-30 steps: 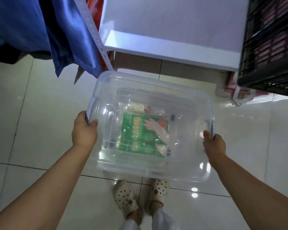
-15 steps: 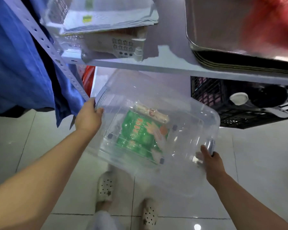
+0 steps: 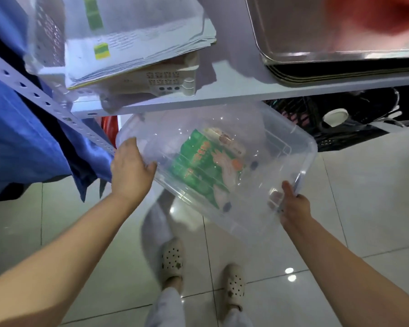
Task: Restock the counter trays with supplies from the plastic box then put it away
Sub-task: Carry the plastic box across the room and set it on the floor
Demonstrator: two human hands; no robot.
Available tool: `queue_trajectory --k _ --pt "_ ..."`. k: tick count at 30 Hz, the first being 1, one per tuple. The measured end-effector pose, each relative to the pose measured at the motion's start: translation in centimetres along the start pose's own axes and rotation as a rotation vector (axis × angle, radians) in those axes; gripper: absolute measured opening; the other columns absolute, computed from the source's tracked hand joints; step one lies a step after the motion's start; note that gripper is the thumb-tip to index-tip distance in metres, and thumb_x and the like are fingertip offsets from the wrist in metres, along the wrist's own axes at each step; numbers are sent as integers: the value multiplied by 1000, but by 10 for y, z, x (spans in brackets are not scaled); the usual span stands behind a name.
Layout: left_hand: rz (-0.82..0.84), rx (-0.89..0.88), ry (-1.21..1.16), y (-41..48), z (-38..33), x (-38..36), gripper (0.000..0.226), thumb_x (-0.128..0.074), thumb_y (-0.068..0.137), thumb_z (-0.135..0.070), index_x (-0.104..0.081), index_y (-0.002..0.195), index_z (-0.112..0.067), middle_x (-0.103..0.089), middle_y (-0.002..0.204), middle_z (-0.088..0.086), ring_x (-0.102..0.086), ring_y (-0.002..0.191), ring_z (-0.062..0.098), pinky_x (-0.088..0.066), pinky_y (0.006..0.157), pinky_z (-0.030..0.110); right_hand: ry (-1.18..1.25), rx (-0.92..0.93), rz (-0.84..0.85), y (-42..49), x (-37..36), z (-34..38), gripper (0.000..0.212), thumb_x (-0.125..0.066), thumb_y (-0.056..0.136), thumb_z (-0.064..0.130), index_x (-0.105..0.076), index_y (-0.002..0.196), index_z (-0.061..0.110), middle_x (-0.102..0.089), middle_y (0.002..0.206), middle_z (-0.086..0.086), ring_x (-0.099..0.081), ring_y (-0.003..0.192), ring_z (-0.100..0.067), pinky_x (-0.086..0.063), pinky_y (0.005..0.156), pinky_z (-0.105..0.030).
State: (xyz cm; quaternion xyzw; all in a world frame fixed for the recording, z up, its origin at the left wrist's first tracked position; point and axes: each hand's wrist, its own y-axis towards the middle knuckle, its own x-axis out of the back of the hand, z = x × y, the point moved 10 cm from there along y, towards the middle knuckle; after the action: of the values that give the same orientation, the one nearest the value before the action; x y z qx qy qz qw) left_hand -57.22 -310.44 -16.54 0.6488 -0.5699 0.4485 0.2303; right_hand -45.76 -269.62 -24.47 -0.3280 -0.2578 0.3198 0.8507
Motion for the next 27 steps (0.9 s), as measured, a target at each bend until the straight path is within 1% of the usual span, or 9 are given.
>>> queue_trajectory --k 4,8,11,14,17,19,21,24,27 --pt "52 102 -182 -29 11 -12 69 -69 76 -16 -32 133 1 -38 138 23 -31 129 37 -30 106 51 -16 -19 12 -9 -8 2 23 -63 89 25 -55 74 9 -59 83 -13 -59 67 -24 -54 70 -42" --pt "100 108 -335 -39 0 -22 73 -68 78 -7 -26 135 9 -30 141 28 -26 133 38 -27 110 47 -64 -29 2 -13 -6 9 28 -62 89 25 -56 88 -2 -60 90 -18 -60 71 -29 -52 78 -49" --pt "155 29 -412 -31 -13 -28 69 -64 80 -5 -27 139 -4 -38 141 15 -36 131 28 -31 110 43 -65 -44 -32 -21 -12 4 30 -62 89 27 -54 78 -1 -57 72 -14 -57 60 -26 -53 65 -44" --pt "200 64 -464 -23 -10 -34 59 -61 83 -8 -32 135 -12 -47 136 8 -44 125 22 -38 104 39 -45 -83 -43 -35 -36 -12 29 -59 91 30 -53 86 2 -47 60 -12 -46 48 -24 -39 49 -29" --pt "211 147 -530 -26 5 -37 42 -62 83 -10 -42 120 -17 -56 114 -2 -52 106 13 -38 86 27 -30 -165 -15 -55 -79 -29 33 -56 92 35 -48 73 9 -47 60 -9 -46 47 -22 -42 45 -26" --pt "203 229 -515 -33 22 -38 33 -63 82 -16 -48 111 -12 -58 90 -2 -58 86 16 -40 72 27 54 -205 58 -69 -117 -38 24 -56 92 33 -50 86 10 -57 76 -10 -58 65 -26 -58 64 -39" --pt "198 317 -541 -39 40 -40 30 -62 82 -23 -53 105 -4 -58 79 2 -61 81 26 -48 72 34 142 -240 167 -83 -155 -43 24 -57 92 30 -50 106 12 -61 96 -12 -61 82 -28 -54 81 -50" --pt "164 461 -798 -40 57 -39 27 -62 83 -25 -54 100 -5 -62 94 8 -62 83 22 -56 73 40 201 -252 355 -100 -203 -42 23 -54 94 22 -51 114 11 -61 100 -11 -61 86 -25 -52 79 -45" --pt "63 579 -1041 -23 68 -35 15 -60 87 -13 -53 98 -7 -60 85 4 -61 68 13 -56 56 24 134 -231 527 -112 -234 -41 2 -53 93 10 -54 95 11 -58 71 -5 -54 60 -15 -51 69 -33"
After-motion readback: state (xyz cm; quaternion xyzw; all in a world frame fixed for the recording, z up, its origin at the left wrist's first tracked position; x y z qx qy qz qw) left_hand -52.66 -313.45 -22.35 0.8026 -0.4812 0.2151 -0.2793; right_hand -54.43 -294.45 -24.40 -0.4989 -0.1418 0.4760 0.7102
